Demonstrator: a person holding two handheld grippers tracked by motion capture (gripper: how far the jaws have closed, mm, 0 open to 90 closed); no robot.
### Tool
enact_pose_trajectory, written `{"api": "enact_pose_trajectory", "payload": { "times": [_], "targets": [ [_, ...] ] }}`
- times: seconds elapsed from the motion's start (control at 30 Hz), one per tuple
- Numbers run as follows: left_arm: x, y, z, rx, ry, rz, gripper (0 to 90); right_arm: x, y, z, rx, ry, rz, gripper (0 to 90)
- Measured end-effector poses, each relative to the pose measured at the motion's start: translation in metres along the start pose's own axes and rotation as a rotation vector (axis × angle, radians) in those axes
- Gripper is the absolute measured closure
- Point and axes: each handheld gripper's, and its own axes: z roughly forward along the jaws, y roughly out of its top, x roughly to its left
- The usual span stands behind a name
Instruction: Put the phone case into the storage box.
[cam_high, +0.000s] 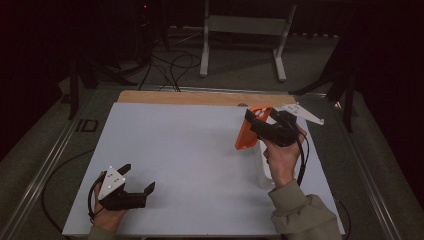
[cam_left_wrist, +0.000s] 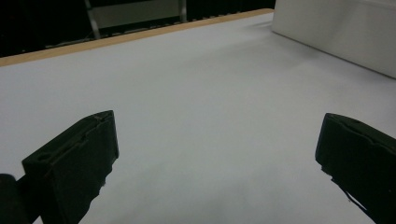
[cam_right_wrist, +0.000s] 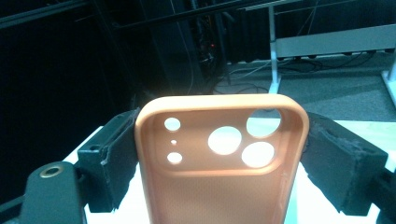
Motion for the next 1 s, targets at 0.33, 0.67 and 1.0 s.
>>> {"api": "enact_pose_trajectory", "payload": {
  "times": [0.33,0.67,1.0],
  "targets": [
    [0.000,0.000,0.000,0.004,0.000,-0.002,0.3,-0.002,0.002,0.004,0.002,-0.014,-0.003,16.6],
    [0.000,0.000,0.000,0.001,0.000,-0.004,0.3,-0.006,0.005,0.007,-0.001,-0.031,-0.005,16.6],
    [0.000,0.000,0.000,-0.001,0.001,-0.004,0.3,-0.012,0.008,0.011,-0.001,-0.063,-0.012,16.6]
  ]
}}
